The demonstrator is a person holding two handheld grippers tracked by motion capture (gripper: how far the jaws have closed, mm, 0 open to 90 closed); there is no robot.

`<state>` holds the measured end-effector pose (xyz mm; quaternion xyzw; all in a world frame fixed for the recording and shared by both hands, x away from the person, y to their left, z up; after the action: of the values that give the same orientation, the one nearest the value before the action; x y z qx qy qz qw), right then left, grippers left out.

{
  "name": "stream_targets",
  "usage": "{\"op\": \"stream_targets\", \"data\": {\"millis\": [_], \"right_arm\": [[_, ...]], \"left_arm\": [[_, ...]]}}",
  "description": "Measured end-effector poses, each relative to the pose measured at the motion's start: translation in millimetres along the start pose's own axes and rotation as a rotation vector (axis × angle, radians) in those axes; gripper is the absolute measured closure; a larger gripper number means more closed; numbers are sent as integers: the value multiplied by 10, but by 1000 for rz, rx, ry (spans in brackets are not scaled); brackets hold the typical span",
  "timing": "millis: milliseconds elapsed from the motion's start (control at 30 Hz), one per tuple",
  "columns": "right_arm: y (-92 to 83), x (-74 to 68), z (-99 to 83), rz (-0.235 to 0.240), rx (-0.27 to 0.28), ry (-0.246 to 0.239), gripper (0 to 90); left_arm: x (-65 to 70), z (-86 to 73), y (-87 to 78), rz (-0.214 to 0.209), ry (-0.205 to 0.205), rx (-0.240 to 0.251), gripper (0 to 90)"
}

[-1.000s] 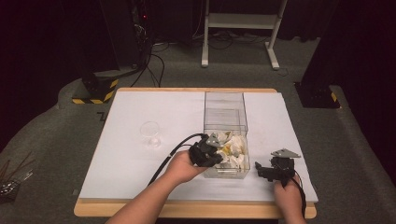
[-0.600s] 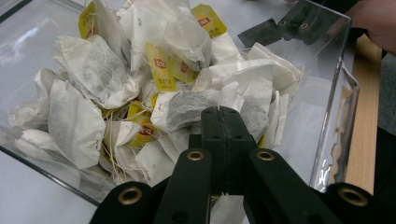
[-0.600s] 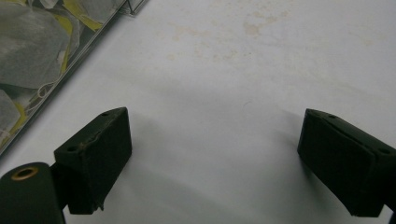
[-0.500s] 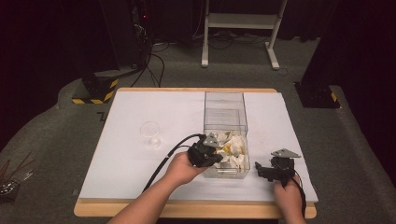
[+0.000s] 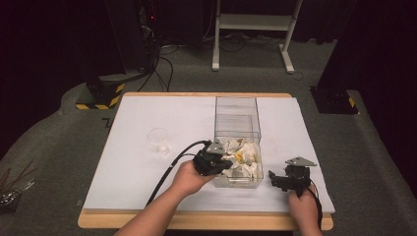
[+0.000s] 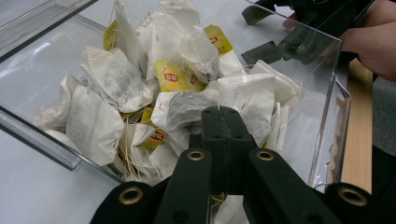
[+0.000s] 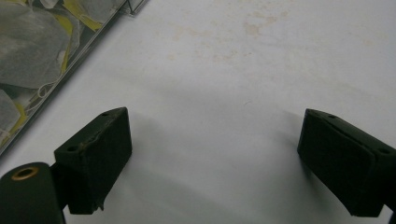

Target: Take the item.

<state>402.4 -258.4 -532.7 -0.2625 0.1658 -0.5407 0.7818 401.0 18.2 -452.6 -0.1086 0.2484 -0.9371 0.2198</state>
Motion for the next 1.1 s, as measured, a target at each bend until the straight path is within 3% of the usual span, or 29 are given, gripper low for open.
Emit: {"op": "stream_targets", "data": {"millis": [467, 767, 1100], "right_arm": [[0, -1, 0, 0, 0, 0, 100], [0, -1, 0, 0, 0, -1, 99], [0, -1, 0, 0, 0, -1, 100]], "left_arm": [[-16, 23, -98, 12, -3, 88, 899], [-30, 39, -153, 12, -5, 110, 899], [-54, 93, -255, 14, -20, 167, 899]]}}
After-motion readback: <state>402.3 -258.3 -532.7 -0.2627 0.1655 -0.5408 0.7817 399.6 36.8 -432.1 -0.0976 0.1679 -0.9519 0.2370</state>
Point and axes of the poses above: each handheld gripper's, and its own axes: y roughly forward along the jaws, z roughly out of its top, x roughly to its right, the point moved 4 cm from there along y, roughly forward along the jaws, and after that the axes turned 9 degrees about x, right-handed, at the moved point
